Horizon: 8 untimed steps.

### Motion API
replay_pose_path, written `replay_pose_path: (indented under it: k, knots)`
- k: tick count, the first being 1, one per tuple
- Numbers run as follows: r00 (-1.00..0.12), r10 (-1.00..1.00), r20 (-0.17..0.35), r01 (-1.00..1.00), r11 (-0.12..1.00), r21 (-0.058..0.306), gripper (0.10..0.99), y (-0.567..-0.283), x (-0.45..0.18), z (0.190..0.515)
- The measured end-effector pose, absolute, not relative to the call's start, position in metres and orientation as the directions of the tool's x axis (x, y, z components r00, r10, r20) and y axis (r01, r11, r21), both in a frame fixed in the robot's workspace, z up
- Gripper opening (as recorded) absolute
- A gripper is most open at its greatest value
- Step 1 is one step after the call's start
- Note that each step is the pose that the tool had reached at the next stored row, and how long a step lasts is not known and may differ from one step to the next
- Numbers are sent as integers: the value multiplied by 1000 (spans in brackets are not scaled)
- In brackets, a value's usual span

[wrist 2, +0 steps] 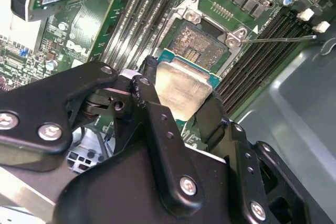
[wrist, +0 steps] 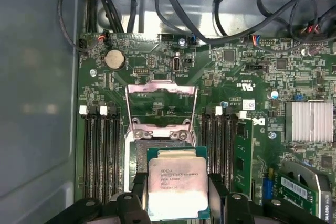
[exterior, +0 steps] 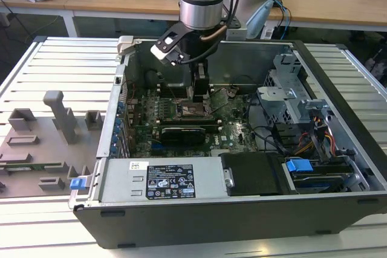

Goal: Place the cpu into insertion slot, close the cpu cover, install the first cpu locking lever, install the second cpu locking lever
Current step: 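Place the cpu into insertion slot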

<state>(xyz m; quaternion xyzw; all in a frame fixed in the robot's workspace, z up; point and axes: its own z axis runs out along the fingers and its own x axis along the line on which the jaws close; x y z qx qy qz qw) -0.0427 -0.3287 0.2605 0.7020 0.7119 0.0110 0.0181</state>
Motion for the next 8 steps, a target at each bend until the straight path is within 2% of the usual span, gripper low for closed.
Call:
replay_pose_path:
  k: [8]
  knots:
    - [-14,1000,-10,999,14,41,545,-329,-43,253]
